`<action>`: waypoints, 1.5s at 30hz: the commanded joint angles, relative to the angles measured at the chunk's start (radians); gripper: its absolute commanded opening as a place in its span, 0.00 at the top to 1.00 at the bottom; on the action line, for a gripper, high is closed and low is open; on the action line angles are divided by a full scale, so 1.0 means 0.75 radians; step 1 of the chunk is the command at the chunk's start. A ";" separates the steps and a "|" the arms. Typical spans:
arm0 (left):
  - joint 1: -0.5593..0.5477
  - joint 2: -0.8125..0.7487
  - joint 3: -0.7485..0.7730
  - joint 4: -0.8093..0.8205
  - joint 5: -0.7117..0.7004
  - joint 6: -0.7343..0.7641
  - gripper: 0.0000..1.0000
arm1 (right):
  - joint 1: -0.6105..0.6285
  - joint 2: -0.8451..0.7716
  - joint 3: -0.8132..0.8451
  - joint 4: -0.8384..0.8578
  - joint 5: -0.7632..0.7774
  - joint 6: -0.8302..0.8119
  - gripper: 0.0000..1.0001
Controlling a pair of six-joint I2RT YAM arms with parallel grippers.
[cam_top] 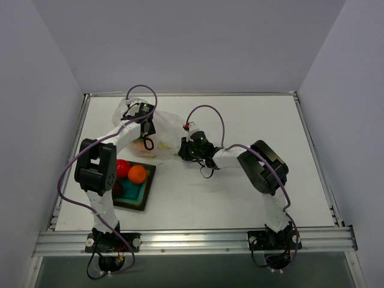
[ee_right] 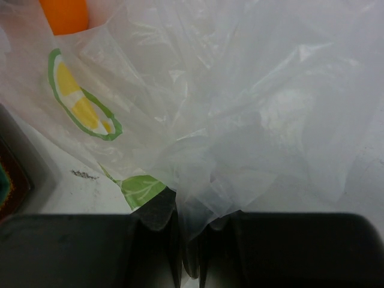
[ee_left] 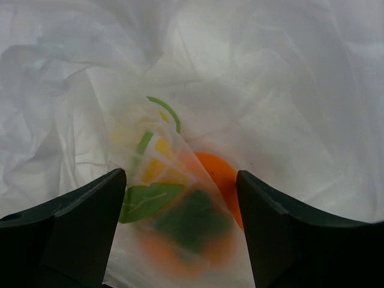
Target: Take the fake fruits out of the plastic bag
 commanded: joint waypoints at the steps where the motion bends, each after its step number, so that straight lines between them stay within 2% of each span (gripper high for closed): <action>1: 0.001 -0.097 -0.042 0.019 0.022 0.014 0.27 | 0.000 -0.048 0.001 -0.021 -0.008 -0.013 0.94; 9: 0.005 -0.044 -0.061 0.005 0.071 0.002 0.23 | 0.002 -0.050 0.001 -0.025 -0.010 -0.015 0.94; 18: 0.005 -0.052 -0.085 -0.034 0.224 -0.021 0.11 | 0.004 -0.046 0.007 -0.025 -0.014 -0.015 0.94; 26: 0.007 -0.046 -0.114 -0.028 0.320 -0.052 0.12 | 0.008 -0.046 0.007 -0.025 -0.012 -0.015 0.94; 27: 0.007 -0.046 -0.116 -0.022 0.335 -0.060 0.15 | 0.010 -0.046 0.007 -0.025 -0.010 -0.015 0.94; 31: 0.007 -0.058 -0.126 -0.001 0.349 -0.072 0.36 | 0.010 -0.046 0.007 -0.025 -0.008 -0.013 0.94; 32: 0.009 -0.068 -0.124 -0.003 0.345 -0.074 0.42 | 0.010 -0.046 0.007 -0.025 -0.006 -0.015 0.94; 33: 0.013 -0.079 -0.126 -0.003 0.339 -0.080 0.56 | 0.010 -0.046 0.007 -0.023 -0.008 -0.013 0.94; 37: 0.029 -0.164 -0.124 0.007 0.298 -0.078 0.71 | 0.010 -0.040 0.009 -0.023 -0.006 -0.015 0.94; 40: 0.031 -0.254 -0.116 0.019 0.231 -0.060 0.75 | 0.010 -0.038 0.011 -0.023 -0.008 -0.015 0.94; 45: 0.015 -0.441 -0.242 0.201 0.094 -0.023 0.75 | 0.012 -0.032 0.011 -0.015 -0.008 -0.015 0.94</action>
